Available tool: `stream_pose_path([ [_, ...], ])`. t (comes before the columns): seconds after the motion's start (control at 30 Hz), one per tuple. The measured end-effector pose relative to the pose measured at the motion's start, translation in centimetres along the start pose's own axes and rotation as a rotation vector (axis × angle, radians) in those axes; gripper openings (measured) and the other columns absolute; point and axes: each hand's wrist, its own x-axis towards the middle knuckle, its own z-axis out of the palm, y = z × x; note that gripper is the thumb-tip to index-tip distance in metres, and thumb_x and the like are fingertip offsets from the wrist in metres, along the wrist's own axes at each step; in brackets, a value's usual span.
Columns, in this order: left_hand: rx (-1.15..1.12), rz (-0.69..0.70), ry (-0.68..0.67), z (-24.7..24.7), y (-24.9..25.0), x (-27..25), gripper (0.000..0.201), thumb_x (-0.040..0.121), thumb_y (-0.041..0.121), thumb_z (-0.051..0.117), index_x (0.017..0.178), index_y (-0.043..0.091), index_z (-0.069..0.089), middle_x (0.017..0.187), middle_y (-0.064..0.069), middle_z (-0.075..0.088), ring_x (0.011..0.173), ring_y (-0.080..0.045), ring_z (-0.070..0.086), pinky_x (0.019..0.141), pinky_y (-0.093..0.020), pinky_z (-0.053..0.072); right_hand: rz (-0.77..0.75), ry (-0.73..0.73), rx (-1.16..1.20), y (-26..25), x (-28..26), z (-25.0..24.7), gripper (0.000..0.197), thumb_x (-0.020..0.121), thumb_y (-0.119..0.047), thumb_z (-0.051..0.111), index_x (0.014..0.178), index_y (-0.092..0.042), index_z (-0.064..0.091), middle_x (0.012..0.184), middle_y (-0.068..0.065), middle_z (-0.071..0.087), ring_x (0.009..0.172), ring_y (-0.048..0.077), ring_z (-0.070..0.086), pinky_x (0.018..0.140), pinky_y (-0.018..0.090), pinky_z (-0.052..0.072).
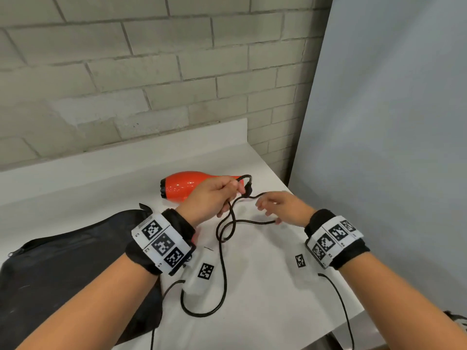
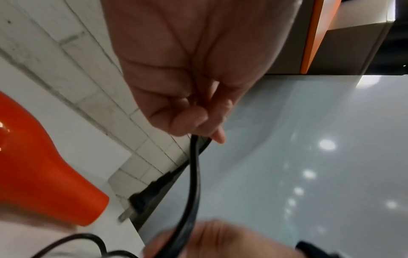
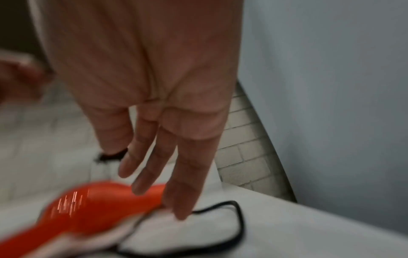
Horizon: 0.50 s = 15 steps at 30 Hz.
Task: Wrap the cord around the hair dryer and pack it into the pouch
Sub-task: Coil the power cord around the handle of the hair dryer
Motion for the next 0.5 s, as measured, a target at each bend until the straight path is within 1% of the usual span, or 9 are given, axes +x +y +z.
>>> stream_pose_path([
  [0.03,0.001,0.003,0.01,-0.7,0.1,0.1,0.03,0.096,0.015,0.037,0.079,0.019,0.061,0.054,0.006,0.038,0.037,-0.003,0.038,0.039,-0.015,0.033,0.004,-0.07,-0.241,0.7,0.6,0.6,0.025,0.095,-0.015,0.043,0.115,-0.013,0.058,0.12,0.006,0.059,0.11,0.022,0.056,0.087,0.028,0.045],
  [0.07,0.002,0.005,0.012,-1.1,0.2,0.2,0.03,0.096,0.015,0.038,0.08,0.02,0.062,0.053,0.009,0.041,0.038,-0.003,0.038,0.04,-0.015,0.034,0.013,-0.137,-0.425,1.2,1.0,1.2,0.033,0.094,-0.014,0.044,0.126,-0.013,0.052,0.134,0.005,0.053,0.124,0.022,0.048,0.099,0.027,0.036],
  [0.1,0.003,0.009,0.012,-1.4,0.2,0.4,0.03,0.096,0.016,0.038,0.081,0.02,0.063,0.054,0.009,0.043,0.039,-0.003,0.04,0.041,-0.015,0.035,0.018,-0.192,-0.53,1.4,1.2,1.8,0.039,0.093,-0.014,0.046,0.133,-0.014,0.047,0.14,0.004,0.047,0.13,0.023,0.042,0.105,0.026,0.03],
  [0.13,-0.001,0.013,0.014,-1.6,0.5,0.6,0.03,0.096,0.015,0.038,0.082,0.021,0.063,0.057,0.007,0.044,0.04,-0.003,0.041,0.042,-0.016,0.036,0.019,-0.226,-0.582,1.5,1.2,2.2,0.043,0.092,-0.013,0.048,0.134,-0.014,0.046,0.141,0.006,0.047,0.13,0.024,0.042,0.107,0.026,0.029],
  [0.2,-0.025,0.014,0.033,-1.9,0.9,1.2,0.029,0.097,0.014,0.037,0.083,0.02,0.062,0.064,0.002,0.043,0.041,-0.002,0.043,0.042,-0.015,0.036,0.027,-0.221,-0.597,1.7,1.3,2.7,0.041,0.087,-0.011,0.053,0.127,-0.01,0.052,0.132,0.011,0.054,0.122,0.025,0.049,0.101,0.026,0.036],
  [0.3,-0.072,0.066,0.111,-2.3,1.9,2.2,0.029,0.097,0.013,0.036,0.083,0.02,0.061,0.068,0.001,0.045,0.043,-0.001,0.045,0.042,-0.015,0.037,0.072,-0.193,-0.686,2.1,0.8,2.7,0.029,0.084,-0.007,0.054,0.112,-0.005,0.062,0.12,0.012,0.062,0.113,0.027,0.055,0.092,0.025,0.041],
  [0.4,-0.046,0.159,0.209,-2.9,2.7,2.9,0.029,0.096,0.014,0.038,0.081,0.022,0.06,0.072,0.003,0.048,0.051,-0.002,0.048,0.045,-0.015,0.04,0.155,-0.335,-0.887,2.4,-0.1,2.3,0.027,0.084,-0.009,0.057,0.11,-0.004,0.064,0.115,0.011,0.064,0.107,0.027,0.058,0.091,0.028,0.044],
  [0.47,-0.03,0.208,0.259,-3.3,3.0,3.2,0.028,0.096,0.014,0.039,0.082,0.024,0.06,0.073,0.004,0.049,0.054,-0.002,0.048,0.048,-0.016,0.04,0.231,-0.448,-0.952,2.4,-0.7,1.7,0.03,0.084,-0.012,0.06,0.114,-0.005,0.063,0.105,0.006,0.063,0.094,0.021,0.055,0.086,0.028,0.045],
  [0.5,-0.014,0.227,0.27,-3.5,3.0,3.2,0.027,0.096,0.014,0.039,0.082,0.024,0.061,0.073,0.004,0.05,0.054,-0.001,0.049,0.05,-0.016,0.041,0.269,-0.476,-0.953,2.3,-0.9,1.3,0.033,0.085,-0.015,0.06,0.116,-0.006,0.063,0.106,0.006,0.062,0.093,0.019,0.053,0.087,0.028,0.045],
])
